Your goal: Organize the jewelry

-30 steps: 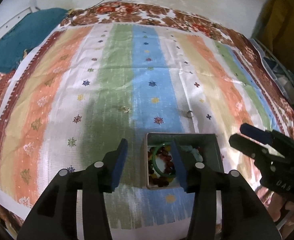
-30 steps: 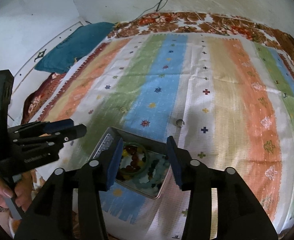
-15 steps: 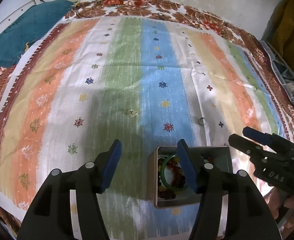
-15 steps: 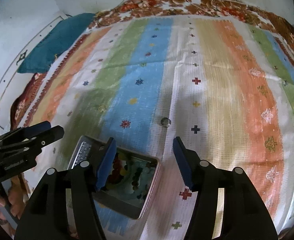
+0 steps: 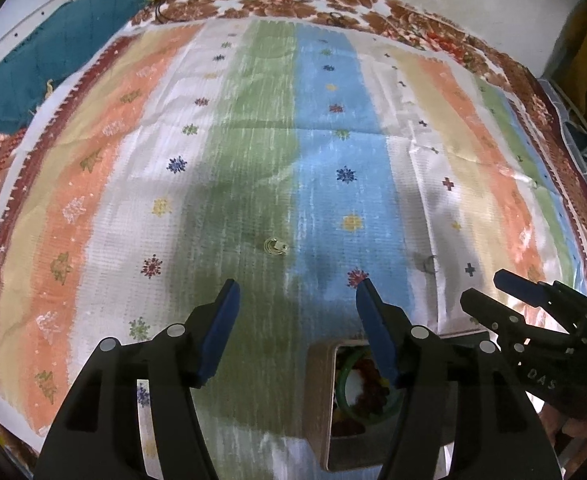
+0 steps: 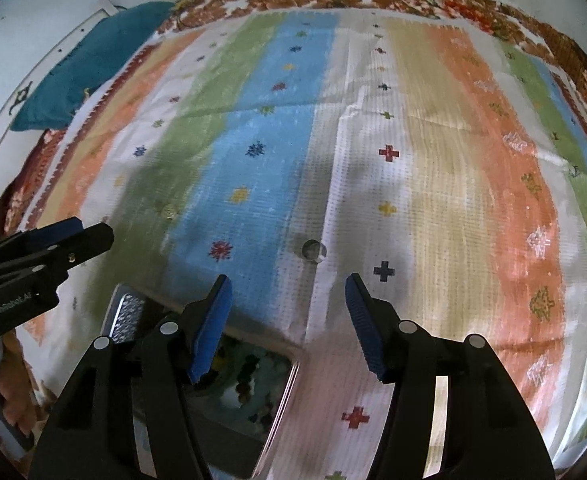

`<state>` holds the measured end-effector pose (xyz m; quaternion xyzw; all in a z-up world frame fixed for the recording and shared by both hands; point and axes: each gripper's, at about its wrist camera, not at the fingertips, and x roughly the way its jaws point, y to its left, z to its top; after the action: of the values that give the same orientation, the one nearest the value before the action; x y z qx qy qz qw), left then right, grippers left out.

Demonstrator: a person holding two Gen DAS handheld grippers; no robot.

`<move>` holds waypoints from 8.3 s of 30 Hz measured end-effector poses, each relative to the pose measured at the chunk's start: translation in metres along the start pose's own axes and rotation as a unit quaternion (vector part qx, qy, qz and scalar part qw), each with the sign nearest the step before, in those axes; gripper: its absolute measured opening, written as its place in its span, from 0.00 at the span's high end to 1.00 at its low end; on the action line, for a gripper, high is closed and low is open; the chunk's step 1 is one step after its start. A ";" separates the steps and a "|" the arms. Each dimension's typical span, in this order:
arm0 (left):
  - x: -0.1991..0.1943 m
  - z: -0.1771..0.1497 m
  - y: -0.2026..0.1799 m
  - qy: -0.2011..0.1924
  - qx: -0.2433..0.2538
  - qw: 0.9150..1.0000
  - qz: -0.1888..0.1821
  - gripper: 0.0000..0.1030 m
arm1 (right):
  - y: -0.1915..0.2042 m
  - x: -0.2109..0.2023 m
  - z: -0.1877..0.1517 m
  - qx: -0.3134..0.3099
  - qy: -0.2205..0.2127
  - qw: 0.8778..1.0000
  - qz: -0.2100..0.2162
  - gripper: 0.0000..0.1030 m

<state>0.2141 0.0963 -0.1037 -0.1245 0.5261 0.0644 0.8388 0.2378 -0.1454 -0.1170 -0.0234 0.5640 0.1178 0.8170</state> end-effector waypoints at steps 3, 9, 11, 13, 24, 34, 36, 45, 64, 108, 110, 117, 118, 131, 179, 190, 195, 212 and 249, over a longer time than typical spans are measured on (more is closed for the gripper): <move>0.009 0.002 0.000 0.008 0.003 1.000 0.003 0.41 | -0.004 0.008 0.004 0.005 0.008 1.000 -0.001 0.43; 0.022 0.009 -0.003 0.014 0.013 1.000 0.014 0.41 | -0.008 0.020 0.009 0.009 0.019 1.000 -0.004 0.43; 0.028 0.011 -0.003 0.017 0.016 1.000 0.017 0.41 | -0.008 0.023 0.011 0.008 0.021 1.000 -0.003 0.43; 0.032 0.013 -0.002 0.019 0.015 1.000 0.017 0.41 | -0.008 0.025 0.012 0.007 0.023 1.000 -0.004 0.43; 0.056 0.021 0.006 0.035 0.005 0.999 0.018 0.41 | -0.005 0.041 0.020 -0.007 0.034 0.999 -0.016 0.43; 0.077 0.029 -0.001 0.052 0.036 0.998 0.027 0.41 | -0.008 0.051 0.025 -0.003 0.042 0.999 -0.007 0.43; 0.082 0.029 -0.001 0.055 0.037 0.997 0.029 0.44 | -0.009 0.055 0.026 -0.003 0.046 0.999 -0.010 0.43; 0.096 0.033 0.006 0.070 0.025 0.997 0.019 0.46 | -0.012 0.063 0.024 0.001 0.051 0.999 0.005 0.58; 0.103 0.029 -0.008 0.073 0.064 0.994 0.040 0.81 | -0.009 0.067 0.022 -0.004 0.061 0.998 0.003 0.80; -0.007 0.012 -0.043 -0.020 0.103 0.994 -0.028 0.82 | -0.003 -0.008 0.007 -0.024 -0.033 0.999 0.006 0.81; -0.011 0.009 -0.045 -0.023 0.105 0.994 -0.029 0.82 | 0.000 -0.014 0.006 -0.032 -0.043 0.999 -0.003 0.81; -0.035 -0.003 -0.052 -0.052 0.119 0.991 -0.025 0.82 | 0.011 -0.036 -0.003 -0.048 -0.068 0.996 -0.009 0.81; -0.038 -0.004 -0.052 -0.055 0.119 0.991 -0.027 0.82 | 0.013 -0.038 -0.005 -0.050 -0.071 0.996 -0.007 0.81; -0.067 -0.031 -0.054 -0.072 0.117 0.988 -0.071 0.82 | 0.028 -0.065 -0.034 -0.059 -0.089 0.994 0.038 0.81; -0.080 -0.075 -0.036 -0.067 0.099 0.991 -0.062 0.39 | 0.011 -0.096 -0.077 -0.014 -0.113 0.992 0.056 0.30; -0.093 -0.090 -0.024 -0.076 0.100 0.990 -0.061 0.13 | 0.014 -0.119 -0.094 -0.020 -0.135 0.989 0.063 0.19; -0.104 -0.098 -0.028 -0.092 0.114 0.986 -0.081 0.06 | 0.025 -0.129 -0.103 -0.049 -0.146 0.987 0.045 0.14; -0.142 -0.133 -0.051 -0.141 0.160 0.976 -0.034 0.06 | 0.024 -0.164 -0.138 -0.049 -0.176 0.983 0.020 0.10; -0.162 -0.153 -0.057 -0.187 0.166 0.968 -0.015 0.06 | 0.025 -0.182 -0.157 -0.055 -0.222 0.973 0.030 0.10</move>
<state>0.0243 0.0034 -0.0137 0.0232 0.3610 -0.0146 0.9322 0.0278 -0.1782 -0.0031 -0.0252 0.3617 0.1752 0.9154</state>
